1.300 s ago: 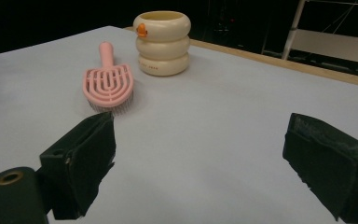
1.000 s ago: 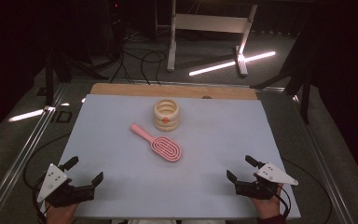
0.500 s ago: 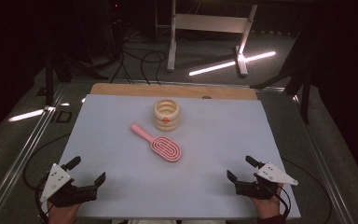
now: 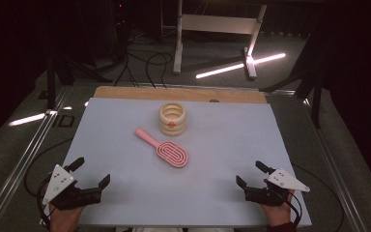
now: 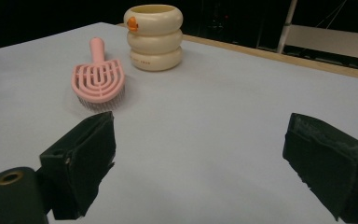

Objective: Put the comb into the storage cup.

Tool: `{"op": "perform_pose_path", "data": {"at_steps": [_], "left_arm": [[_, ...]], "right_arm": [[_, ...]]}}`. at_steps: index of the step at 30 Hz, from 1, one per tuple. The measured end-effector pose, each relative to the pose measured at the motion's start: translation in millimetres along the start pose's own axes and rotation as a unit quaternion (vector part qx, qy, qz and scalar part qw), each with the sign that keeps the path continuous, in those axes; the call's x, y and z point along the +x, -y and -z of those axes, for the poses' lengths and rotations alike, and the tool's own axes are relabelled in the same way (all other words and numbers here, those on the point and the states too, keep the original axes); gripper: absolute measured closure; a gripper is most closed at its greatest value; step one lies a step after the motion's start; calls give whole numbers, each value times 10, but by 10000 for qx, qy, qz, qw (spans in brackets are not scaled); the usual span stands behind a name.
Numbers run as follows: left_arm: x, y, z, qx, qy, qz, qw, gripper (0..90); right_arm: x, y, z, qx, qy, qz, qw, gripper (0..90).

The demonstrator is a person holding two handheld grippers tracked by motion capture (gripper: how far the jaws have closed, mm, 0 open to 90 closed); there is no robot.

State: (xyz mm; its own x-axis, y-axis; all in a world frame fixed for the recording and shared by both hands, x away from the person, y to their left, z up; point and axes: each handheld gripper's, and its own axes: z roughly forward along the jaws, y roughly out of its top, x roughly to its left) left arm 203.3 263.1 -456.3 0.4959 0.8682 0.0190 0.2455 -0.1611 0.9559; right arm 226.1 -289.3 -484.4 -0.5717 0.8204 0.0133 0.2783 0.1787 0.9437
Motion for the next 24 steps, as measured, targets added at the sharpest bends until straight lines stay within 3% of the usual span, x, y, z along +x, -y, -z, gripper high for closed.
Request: {"op": "perform_pose_path", "data": {"at_steps": [11,24], "left_arm": [[63,-154,-93,-67,4,-67,10000,2],[136,-335,-388,35,84,-158,9998,2]], "right_arm": [[-8,-6,-12,20,-1,30,10000,93],[-78,-51,-2,-82,48,81,9999,93]]}}
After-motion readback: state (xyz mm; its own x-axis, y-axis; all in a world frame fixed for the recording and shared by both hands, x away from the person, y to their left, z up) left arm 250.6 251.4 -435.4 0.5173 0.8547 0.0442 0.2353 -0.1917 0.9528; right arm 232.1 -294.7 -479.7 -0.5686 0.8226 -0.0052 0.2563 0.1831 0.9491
